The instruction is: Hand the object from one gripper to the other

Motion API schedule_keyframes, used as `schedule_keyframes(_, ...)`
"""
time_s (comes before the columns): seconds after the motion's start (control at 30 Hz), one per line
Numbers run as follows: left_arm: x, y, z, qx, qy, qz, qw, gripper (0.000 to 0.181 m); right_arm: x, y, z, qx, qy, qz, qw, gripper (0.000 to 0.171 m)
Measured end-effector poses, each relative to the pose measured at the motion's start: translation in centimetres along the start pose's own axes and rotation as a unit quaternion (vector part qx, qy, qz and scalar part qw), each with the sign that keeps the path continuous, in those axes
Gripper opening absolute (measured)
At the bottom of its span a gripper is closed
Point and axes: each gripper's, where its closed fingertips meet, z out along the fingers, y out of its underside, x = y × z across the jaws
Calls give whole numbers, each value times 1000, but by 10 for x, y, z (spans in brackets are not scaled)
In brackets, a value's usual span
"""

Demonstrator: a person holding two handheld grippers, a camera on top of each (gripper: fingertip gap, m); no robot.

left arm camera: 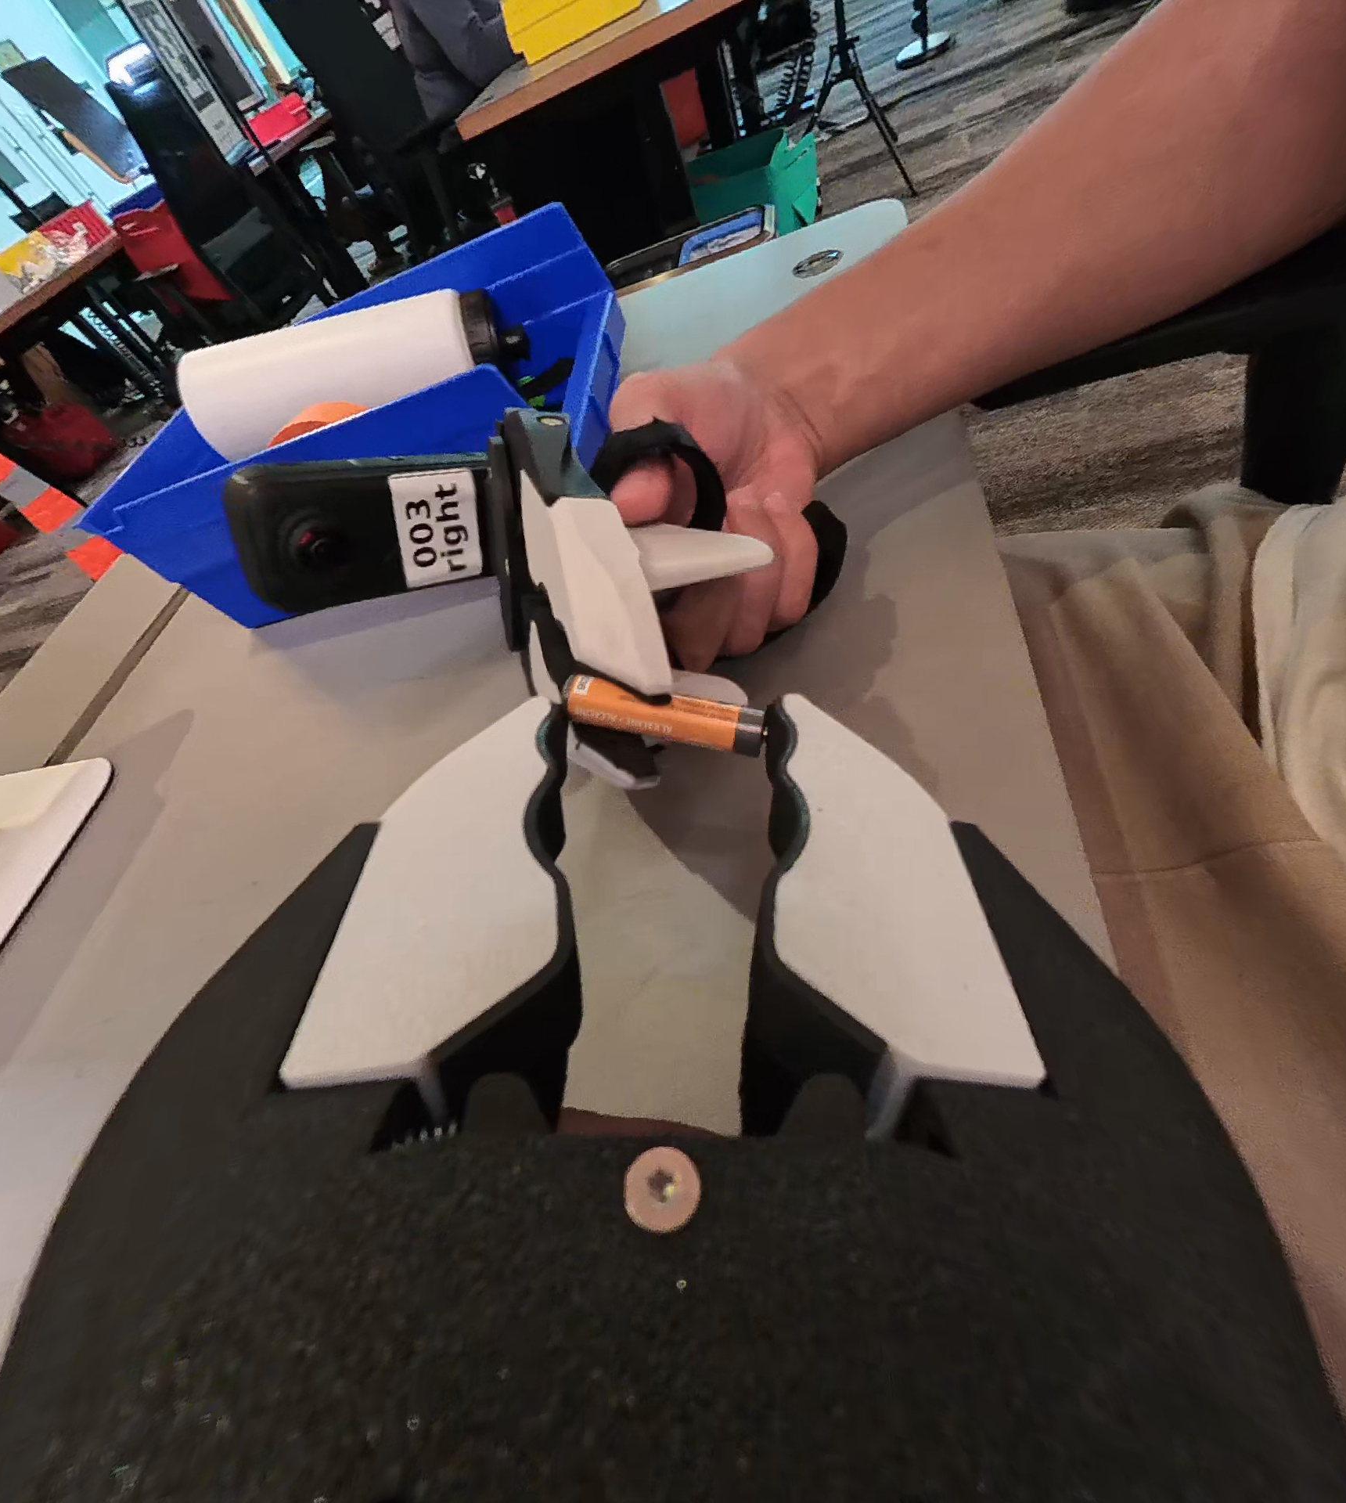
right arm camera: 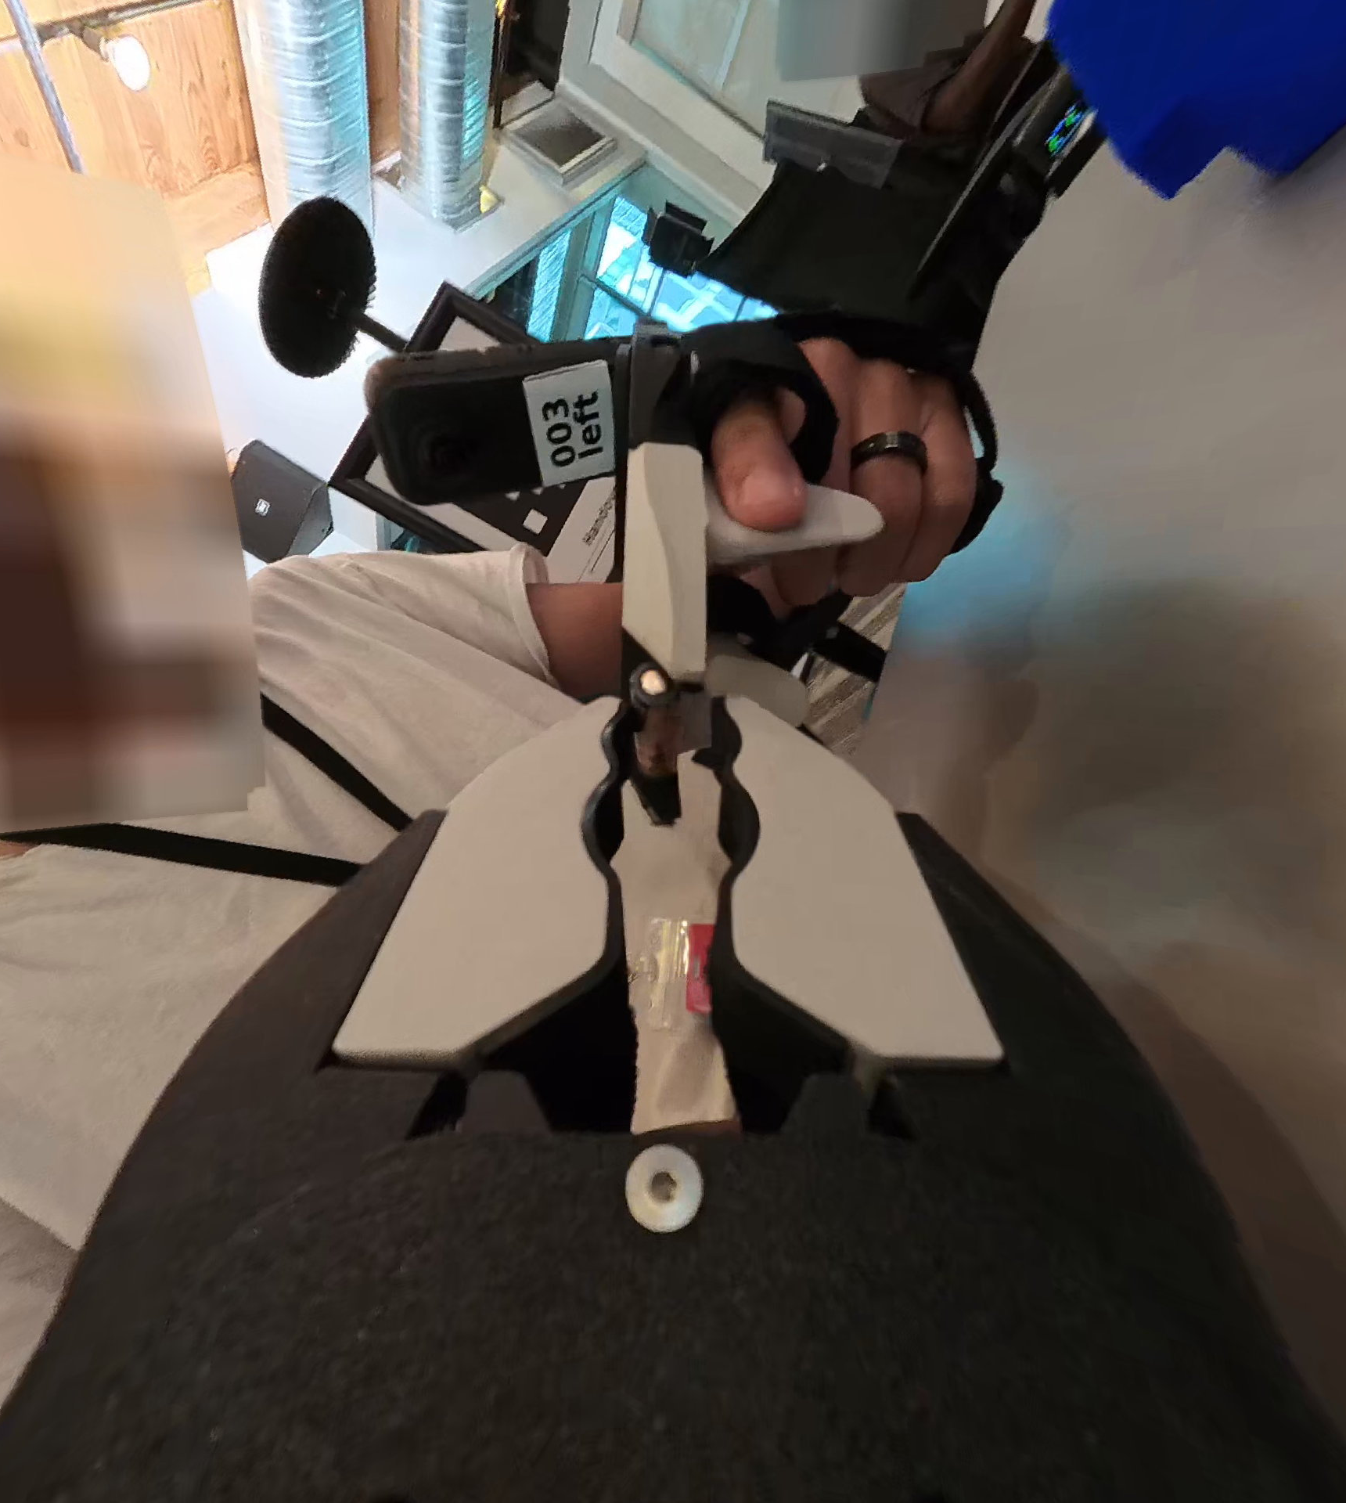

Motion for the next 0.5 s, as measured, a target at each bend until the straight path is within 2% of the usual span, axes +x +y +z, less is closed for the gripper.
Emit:
schedule_keyframes(0.2,-23,7,-6,-4,-47,-21,999,47,17,-25,-17,78,59,-7,995,37)
schedule_keyframes(0.3,-50,22,-12,-41,-119,-27,992,47,36,-40,-29,117,166,-54,978,39)
schedule_keyframes(0.37,-69,34,-17,-77,-171,-25,982,47,46,-46,-35,126,262,-112,950,43)
schedule_keyframes(0.5,-90,51,-26,-143,-248,29,958,47,61,-56,-37,141,427,-189,873,46)
